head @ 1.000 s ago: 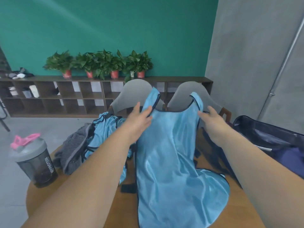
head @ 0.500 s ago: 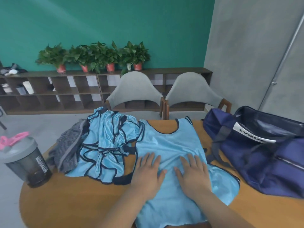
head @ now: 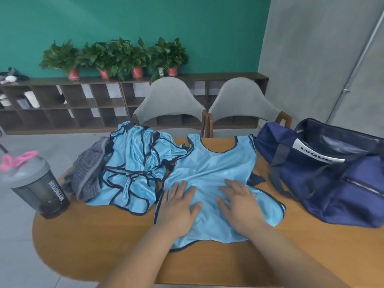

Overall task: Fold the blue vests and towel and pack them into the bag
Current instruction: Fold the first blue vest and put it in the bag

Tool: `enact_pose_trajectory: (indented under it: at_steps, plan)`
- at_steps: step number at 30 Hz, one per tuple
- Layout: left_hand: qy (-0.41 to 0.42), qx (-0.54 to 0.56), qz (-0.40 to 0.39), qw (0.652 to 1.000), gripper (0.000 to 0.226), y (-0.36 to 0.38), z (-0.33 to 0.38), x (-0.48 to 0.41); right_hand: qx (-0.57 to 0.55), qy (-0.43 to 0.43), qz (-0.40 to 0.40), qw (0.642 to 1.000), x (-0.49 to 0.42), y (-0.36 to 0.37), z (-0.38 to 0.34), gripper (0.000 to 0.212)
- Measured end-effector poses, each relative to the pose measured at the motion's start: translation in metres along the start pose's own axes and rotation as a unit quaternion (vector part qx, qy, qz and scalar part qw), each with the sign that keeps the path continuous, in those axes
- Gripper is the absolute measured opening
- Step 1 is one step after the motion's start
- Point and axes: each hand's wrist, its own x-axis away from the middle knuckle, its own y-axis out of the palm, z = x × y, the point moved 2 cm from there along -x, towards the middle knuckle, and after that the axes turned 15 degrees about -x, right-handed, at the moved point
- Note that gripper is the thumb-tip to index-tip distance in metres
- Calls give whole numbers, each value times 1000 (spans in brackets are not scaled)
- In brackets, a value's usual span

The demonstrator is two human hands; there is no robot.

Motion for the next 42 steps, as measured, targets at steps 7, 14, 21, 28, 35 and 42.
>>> enact_pose_trajectory:
  at_steps: [7,14,21,28,35,42]
  plan:
    - [129,70,165,975,40,-19,8,18,76,73,7,994,27,3,18,81]
    - [112,124,114,979,47,-13,6,43,-8,-204,99,974,41,3,-2,32]
    - [24,238,174,955,24,-10,-6,46,-49,-146,72,985,38,4,11,47]
    - [103,156,131,973,62,-27,6,59,-93,-40,135,986,35,-5,20,35]
    - [48,194,141,970,53,-20,-2,57,-92,0,136,986,35,-10,15,49]
    - [-6,272,168,948,26,-15,-9,55,-76,-33,158,984,41,-8,13,27]
